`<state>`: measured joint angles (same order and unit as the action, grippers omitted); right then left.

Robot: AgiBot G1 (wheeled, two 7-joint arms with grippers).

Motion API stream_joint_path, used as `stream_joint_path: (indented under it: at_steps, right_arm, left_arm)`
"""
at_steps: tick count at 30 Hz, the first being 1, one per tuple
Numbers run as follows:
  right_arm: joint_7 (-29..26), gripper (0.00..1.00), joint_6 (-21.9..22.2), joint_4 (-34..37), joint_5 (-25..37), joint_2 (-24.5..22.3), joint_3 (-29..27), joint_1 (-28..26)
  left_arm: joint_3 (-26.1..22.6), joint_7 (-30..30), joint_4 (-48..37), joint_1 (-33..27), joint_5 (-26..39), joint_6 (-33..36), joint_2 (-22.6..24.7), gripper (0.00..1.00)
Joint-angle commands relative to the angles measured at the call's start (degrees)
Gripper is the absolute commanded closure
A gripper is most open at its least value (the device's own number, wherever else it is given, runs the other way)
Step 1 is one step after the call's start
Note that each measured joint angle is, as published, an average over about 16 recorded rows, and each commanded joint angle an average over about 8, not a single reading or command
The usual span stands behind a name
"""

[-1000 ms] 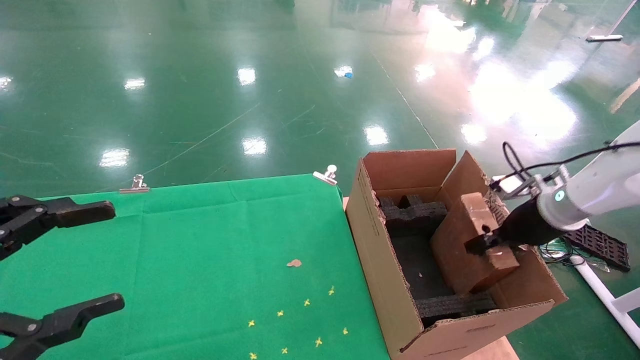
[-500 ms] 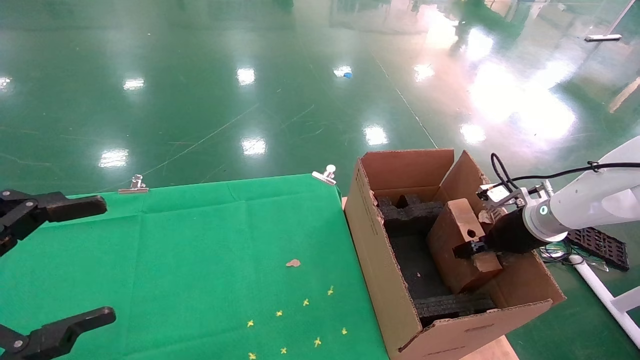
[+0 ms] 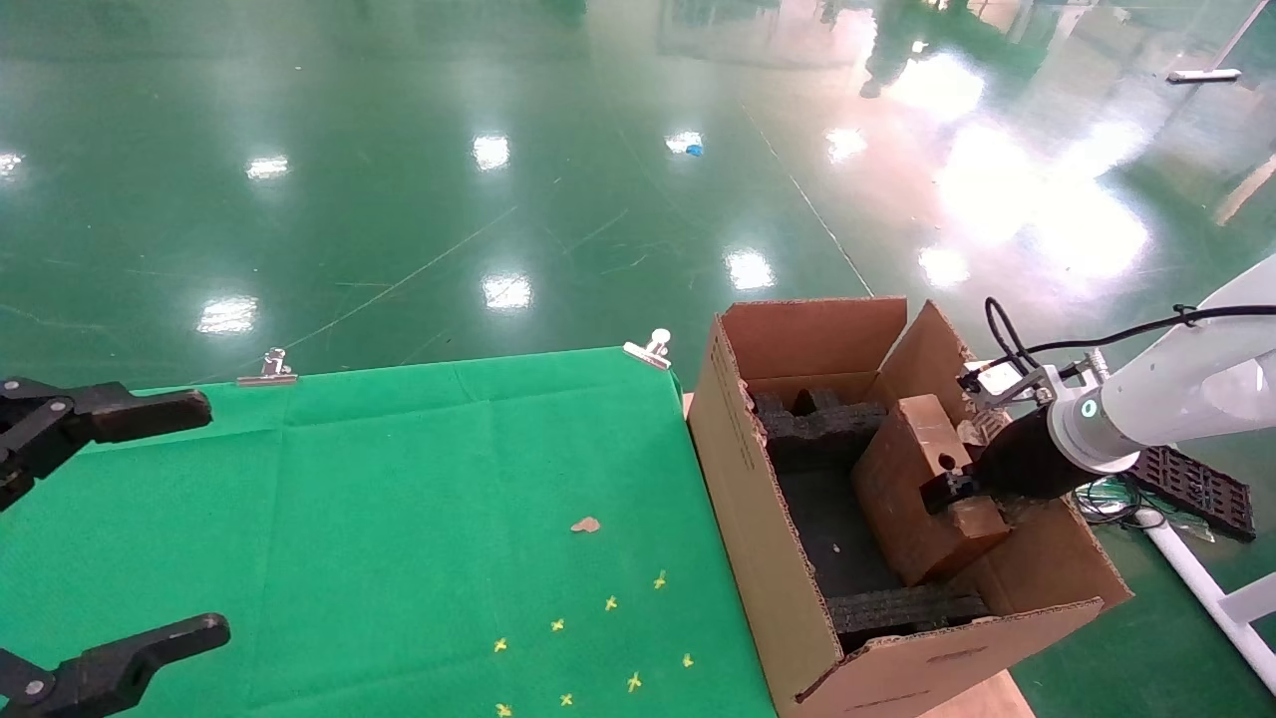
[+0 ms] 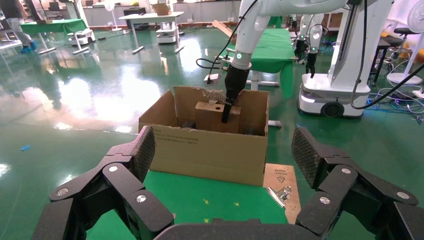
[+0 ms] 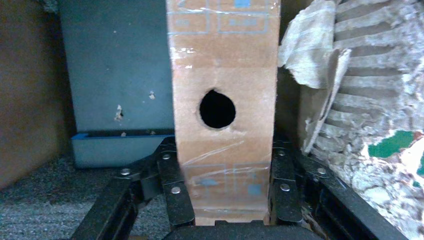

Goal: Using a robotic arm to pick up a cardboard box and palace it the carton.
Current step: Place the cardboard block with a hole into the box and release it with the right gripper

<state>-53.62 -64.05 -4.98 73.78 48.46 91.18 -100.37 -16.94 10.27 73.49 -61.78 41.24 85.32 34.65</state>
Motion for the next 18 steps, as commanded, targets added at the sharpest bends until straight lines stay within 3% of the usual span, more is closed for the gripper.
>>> stream_joint_path:
  at_steps: [1,12,18]
  right_arm:
    - [0.2,0.0,-0.1,0.6,0.1,0.2,0.1,-0.1]
    - [1.2,0.0,-1.3,1.9,0.0,1.2,-0.1,-1.7]
    - [3.4,0.0,-3.2,1.2,-0.2,1.3,-0.3,-6.8]
  left_arm:
    - [0.0,0.0,0.0,0.0,0.0,0.0,0.0,0.0]
    - [0.0,0.0,0.0,0.0,0.0,0.0,0.0,0.0]
    - [-0.1,0.0,0.0,0.0,0.0,0.0,0.0,0.0]
